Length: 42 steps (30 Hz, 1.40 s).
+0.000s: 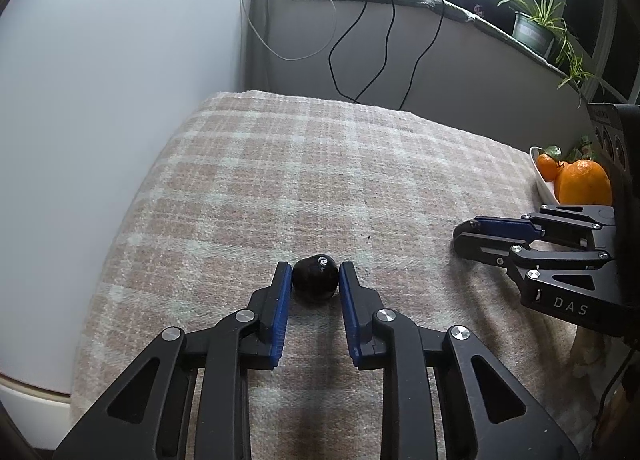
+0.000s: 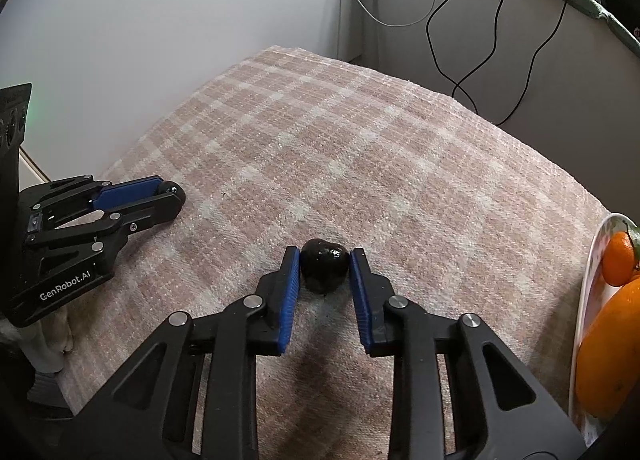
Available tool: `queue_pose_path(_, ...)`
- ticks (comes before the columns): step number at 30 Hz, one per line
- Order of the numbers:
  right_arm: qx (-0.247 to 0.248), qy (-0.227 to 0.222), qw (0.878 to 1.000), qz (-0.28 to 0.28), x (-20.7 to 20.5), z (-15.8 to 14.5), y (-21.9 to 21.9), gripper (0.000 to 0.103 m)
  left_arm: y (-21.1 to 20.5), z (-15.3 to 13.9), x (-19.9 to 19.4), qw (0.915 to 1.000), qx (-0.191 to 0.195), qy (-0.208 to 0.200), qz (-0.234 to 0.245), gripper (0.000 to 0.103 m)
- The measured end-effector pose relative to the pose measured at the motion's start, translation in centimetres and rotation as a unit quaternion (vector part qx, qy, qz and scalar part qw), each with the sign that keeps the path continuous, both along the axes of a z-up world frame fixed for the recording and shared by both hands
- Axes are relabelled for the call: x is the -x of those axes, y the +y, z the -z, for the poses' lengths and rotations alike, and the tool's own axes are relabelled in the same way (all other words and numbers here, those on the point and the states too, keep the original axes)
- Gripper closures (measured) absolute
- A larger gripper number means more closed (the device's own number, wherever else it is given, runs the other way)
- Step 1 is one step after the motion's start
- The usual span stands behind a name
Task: Organize fruits
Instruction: 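Carry both dark plums to the plate and lower them among the fruit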
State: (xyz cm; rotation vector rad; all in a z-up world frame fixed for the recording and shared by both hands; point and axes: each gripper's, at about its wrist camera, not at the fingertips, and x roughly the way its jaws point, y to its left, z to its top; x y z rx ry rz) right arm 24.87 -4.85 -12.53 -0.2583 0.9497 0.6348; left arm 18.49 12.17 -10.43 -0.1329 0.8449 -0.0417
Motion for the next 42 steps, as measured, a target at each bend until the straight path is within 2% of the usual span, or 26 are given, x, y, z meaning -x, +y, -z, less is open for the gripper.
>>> queue_pose_path(8,-0.010,-0.008,1.000,-0.004,0.7,-1.0,-0.7,0.077,-0.2,-0.6,1.0,1.0000,0.004,-0.008,0.004,0.081)
queue_pose_path(16,-0.029,-0.021,0.999,-0.009,2.2,-3.1,-2.2,0.077,-2.0,-2.6,1.8,0.9993,0.003,-0.028,0.022,0.081)
queue_pose_path(31,-0.063,-0.050,0.997,0.002,5.6,-7.5,-7.8,0.077,-9.2,-7.4,3.7,0.9910,-0.001,-0.084,0.104,0.081)
queue_pose_path(42,-0.081,-0.068,0.994,0.035,6.8,-9.6,-13.4,0.077,-13.9,-8.7,3.7,0.9846,0.004,-0.096,0.147,0.081)
